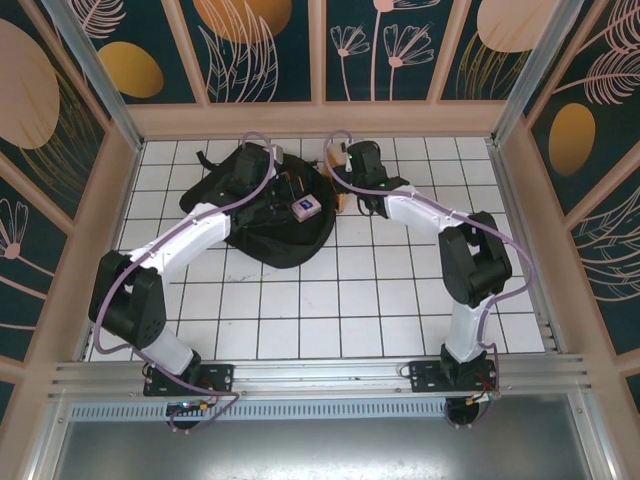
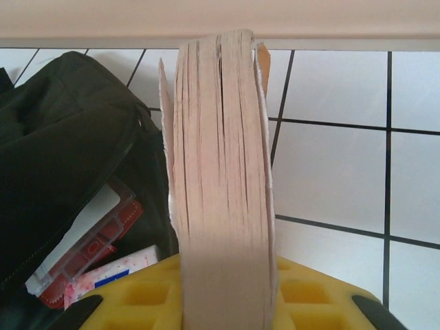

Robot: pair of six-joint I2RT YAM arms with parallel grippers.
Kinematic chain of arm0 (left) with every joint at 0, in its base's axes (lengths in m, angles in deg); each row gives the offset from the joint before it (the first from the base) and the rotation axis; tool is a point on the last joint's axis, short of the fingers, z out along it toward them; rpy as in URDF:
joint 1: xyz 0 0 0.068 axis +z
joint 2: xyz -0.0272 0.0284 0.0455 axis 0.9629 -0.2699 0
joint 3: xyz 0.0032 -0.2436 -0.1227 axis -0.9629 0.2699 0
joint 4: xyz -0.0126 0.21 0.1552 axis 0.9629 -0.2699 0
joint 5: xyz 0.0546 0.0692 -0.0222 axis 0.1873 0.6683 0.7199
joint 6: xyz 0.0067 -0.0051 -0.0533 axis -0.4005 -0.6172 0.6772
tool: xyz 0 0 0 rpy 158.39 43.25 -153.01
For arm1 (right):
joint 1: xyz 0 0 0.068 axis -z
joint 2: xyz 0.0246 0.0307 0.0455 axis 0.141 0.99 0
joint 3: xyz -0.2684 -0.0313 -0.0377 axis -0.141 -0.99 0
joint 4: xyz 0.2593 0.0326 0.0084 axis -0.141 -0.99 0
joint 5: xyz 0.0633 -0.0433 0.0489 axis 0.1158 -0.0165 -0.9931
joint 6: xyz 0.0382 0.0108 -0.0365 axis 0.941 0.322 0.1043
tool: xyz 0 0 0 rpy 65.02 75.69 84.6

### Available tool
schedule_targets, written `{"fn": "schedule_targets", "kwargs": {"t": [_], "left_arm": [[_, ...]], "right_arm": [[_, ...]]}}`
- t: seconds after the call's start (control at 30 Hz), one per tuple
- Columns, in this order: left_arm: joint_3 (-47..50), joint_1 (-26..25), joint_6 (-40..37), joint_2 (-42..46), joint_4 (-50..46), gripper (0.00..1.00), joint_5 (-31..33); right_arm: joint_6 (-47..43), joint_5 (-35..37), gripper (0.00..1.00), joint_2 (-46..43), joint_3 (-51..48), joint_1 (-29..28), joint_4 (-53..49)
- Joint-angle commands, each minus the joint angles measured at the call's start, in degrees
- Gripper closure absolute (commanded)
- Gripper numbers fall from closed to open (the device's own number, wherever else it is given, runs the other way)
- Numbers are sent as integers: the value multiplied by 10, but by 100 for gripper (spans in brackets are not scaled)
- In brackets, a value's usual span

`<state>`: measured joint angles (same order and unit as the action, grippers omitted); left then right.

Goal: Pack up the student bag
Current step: Pick up the book from the center of the table.

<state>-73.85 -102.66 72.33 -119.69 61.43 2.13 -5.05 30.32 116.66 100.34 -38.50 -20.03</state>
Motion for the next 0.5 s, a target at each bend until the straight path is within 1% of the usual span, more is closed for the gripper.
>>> {"fn": "schedule_targets", "kwargs": {"t": [0.0,0.07,0.1,0.13,0.17,0.23,0.27,0.37,0.47], "left_arm": [[-7,-7,-14,22,14,100,-12],[-6,-7,-15,23,14,100,-10],[-8,-7,-16,23,13,100,-8],[-8,-7,-17,24,12,100,-7],[-8,-7,-17,25,11,100,-5],[-8,-7,-19,26,11,100,-2],[-8,-7,-20,27,10,100,-1],[-8,-6,-21,29,9,100,5],[-9,-6,-23,31,10,100,7]], "right_arm": [[-1,4,73,25,43,-3,-19],[-4,1,72,32,54,-3,-21],[-5,-1,73,36,58,-3,-21],[-5,1,76,38,63,-3,-21],[-5,5,79,39,67,-2,-22],[-2,2,97,40,74,-1,-23],[-2,5,100,38,75,-1,-23],[-6,26,100,14,71,-2,-20],[-7,69,100,-36,58,-1,-17]]}}
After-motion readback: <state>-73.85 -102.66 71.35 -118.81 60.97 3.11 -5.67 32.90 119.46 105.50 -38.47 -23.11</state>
